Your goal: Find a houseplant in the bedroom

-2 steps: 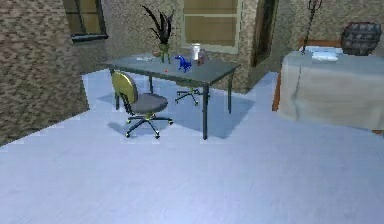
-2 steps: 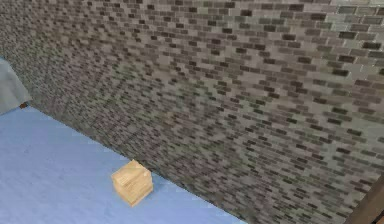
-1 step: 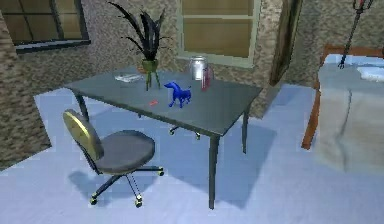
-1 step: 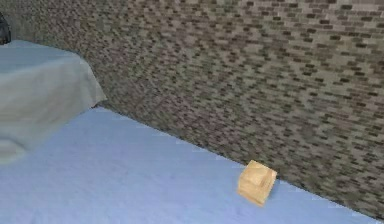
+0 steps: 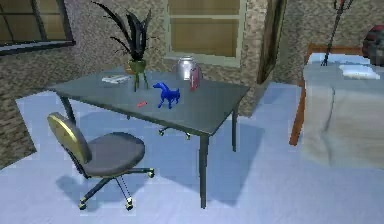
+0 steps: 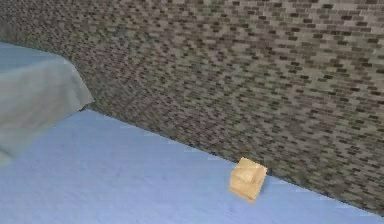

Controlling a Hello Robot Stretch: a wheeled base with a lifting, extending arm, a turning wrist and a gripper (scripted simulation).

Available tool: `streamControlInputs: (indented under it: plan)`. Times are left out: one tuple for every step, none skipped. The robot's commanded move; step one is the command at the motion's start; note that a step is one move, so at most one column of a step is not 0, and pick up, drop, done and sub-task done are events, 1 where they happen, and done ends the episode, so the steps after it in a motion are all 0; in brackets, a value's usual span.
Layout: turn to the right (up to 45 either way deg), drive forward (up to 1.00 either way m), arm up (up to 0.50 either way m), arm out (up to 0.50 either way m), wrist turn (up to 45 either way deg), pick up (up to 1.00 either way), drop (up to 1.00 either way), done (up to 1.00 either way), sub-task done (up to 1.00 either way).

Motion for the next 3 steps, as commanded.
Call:
streamControlInputs:
  plan:
    - [0.0,0.75,0.00,0.00,0.0,0.00,0.00,0.00,0.00]
    - [-21.0,0.00,0.00,0.00,0.0,0.00,0.00,0.00,0.00]
    - [0.0,0.00,0.00,0.00,0.0,0.00,0.00,1.00,0.00]
